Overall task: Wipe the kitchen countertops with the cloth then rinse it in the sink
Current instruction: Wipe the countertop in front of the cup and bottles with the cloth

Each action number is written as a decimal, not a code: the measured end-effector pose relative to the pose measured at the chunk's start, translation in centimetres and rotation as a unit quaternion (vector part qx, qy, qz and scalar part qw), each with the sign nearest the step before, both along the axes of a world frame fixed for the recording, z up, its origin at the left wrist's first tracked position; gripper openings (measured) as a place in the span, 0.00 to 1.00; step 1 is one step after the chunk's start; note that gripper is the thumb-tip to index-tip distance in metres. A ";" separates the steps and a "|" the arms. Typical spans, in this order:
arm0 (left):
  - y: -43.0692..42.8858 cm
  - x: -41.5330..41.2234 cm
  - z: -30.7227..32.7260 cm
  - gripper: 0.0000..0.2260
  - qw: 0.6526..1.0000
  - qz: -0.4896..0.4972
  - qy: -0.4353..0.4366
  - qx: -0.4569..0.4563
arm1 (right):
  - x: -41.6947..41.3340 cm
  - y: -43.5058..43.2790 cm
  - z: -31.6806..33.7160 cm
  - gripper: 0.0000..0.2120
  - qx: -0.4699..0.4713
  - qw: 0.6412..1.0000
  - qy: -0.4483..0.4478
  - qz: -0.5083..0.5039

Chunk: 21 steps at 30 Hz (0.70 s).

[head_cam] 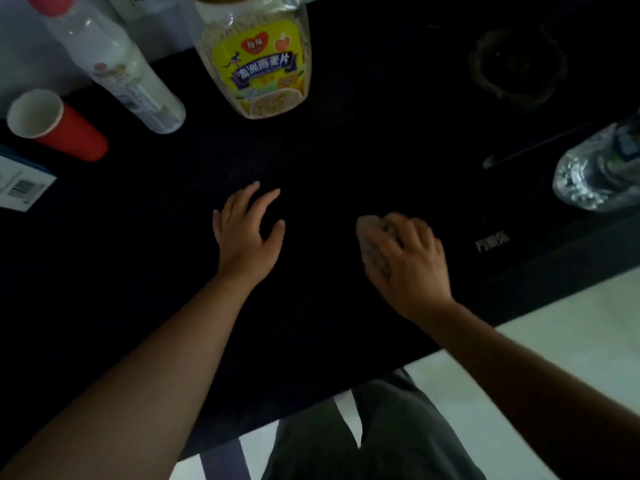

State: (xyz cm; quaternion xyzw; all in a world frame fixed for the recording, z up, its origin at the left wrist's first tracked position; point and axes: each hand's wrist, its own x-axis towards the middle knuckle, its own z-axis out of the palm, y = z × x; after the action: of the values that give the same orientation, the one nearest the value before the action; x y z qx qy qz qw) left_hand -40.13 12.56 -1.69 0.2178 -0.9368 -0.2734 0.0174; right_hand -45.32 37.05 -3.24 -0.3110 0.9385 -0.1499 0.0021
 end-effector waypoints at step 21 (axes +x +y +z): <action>-0.9 18.9 -0.9 0.20 0.989 -0.115 0.016 -0.091 | 13.6 -5.8 0.8 0.22 -0.075 0.955 -0.025 -0.285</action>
State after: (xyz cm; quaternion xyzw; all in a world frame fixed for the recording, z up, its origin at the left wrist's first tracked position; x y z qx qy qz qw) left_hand -21.28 11.63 -2.62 0.1013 -0.9763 -0.1902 0.0205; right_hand -31.74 31.25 -2.42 -0.0260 0.9739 -0.2220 -0.0409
